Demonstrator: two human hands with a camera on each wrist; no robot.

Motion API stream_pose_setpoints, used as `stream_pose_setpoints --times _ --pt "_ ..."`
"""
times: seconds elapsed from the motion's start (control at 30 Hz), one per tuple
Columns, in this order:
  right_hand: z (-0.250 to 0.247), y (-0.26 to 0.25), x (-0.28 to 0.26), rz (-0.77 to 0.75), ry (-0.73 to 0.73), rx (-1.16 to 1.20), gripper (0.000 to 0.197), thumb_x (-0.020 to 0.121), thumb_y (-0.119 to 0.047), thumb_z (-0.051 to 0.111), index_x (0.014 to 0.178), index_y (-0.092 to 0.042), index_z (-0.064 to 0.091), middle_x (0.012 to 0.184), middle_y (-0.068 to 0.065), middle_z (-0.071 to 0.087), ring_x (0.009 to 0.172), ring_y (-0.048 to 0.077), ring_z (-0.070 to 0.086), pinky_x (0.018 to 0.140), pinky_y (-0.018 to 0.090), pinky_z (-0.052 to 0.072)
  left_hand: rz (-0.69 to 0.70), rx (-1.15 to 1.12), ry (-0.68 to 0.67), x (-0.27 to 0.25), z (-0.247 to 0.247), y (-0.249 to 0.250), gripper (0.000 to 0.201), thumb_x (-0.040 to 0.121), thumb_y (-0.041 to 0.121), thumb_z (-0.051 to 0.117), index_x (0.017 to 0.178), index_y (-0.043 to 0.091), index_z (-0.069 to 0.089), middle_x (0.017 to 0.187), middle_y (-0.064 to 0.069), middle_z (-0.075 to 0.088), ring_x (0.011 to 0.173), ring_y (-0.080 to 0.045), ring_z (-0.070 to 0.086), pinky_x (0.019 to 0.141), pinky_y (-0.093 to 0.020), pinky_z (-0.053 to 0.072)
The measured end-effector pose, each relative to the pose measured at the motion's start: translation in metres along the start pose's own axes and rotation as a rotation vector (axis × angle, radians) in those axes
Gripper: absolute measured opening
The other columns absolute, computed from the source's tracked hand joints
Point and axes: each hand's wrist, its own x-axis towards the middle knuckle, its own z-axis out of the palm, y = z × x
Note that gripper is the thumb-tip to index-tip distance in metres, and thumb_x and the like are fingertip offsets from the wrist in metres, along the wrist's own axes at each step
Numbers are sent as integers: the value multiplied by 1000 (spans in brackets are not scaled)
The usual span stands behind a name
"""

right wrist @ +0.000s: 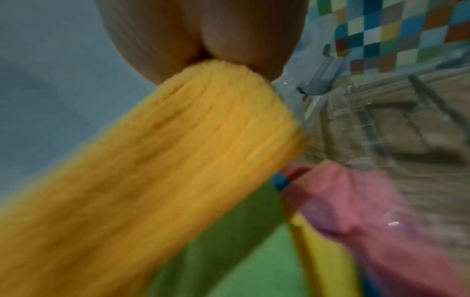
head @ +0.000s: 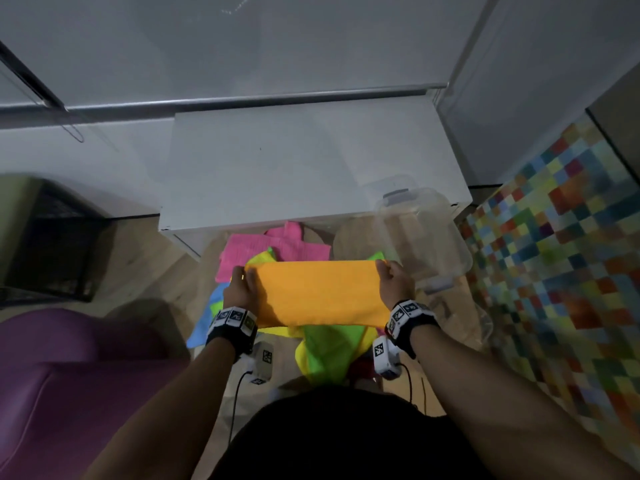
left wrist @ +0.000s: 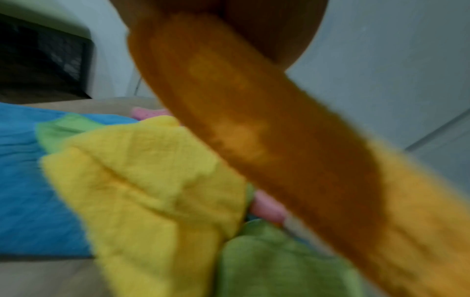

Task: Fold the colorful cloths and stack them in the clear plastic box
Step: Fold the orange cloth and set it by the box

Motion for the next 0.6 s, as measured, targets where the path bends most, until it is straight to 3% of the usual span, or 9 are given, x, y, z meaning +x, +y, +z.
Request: stream_pose_setpoints --times 0.1,0.13,0.2,0.27,0.33,0.4,0.5,0.6 --pt "2 17 -3 61 15 21 63 89 -58 43 101 -2 68 107 24 66 95 34 61 75 35 44 -108 39 28 2 -7 -19 39 101 37 37 122 6 49 106 -33 60 98 -49 57 73 -43 40" --pt "1 20 -3 79 9 47 57 89 -54 46 93 -3 69 98 23 68 89 33 61 71 32 42 -132 40 39 4 -8 -23 40 101 37 37 123 6 49 108 -33 60 98 -50 57 72 -42 39" --pt "5 17 -7 86 -67 74 39 94 -42 54 81 -9 70 81 20 67 83 33 63 69 32 44 -138 60 25 6 -9 -28 39 101 37 38 122 6 50 109 -32 60 99 -50 57 73 -43 40" --pt "14 11 -12 86 -158 45 39 92 -47 54 74 -14 67 71 15 65 76 34 65 70 36 51 -122 100 -22 7 -7 -29 38 100 37 40 120 7 51 112 -32 59 102 -49 56 79 -45 42" --pt "29 12 -10 96 -239 22 45 85 -62 53 74 -20 63 76 13 69 79 35 67 76 43 56 -137 111 -44 8 -5 -31 37 100 36 41 120 7 51 113 -32 58 105 -48 54 82 -45 42" --pt "38 6 -13 90 -318 -19 40 83 -65 53 83 -25 62 86 8 72 83 30 68 80 45 56 -170 96 -44 8 -7 -30 37 99 37 41 120 7 50 113 -32 58 105 -47 55 82 -44 42" --pt "46 -7 -22 78 -362 -114 34 90 -49 56 108 -21 63 105 4 69 94 25 65 72 29 50 -158 95 -67 5 -9 -25 40 98 38 44 124 7 49 113 -29 60 104 -45 56 80 -41 41" --pt "61 -8 -23 114 -281 -106 37 89 -36 64 117 -12 60 117 12 65 106 30 61 82 31 47 -100 100 -106 -1 -7 -19 45 97 39 49 130 9 46 112 -24 62 101 -43 58 77 -38 40"
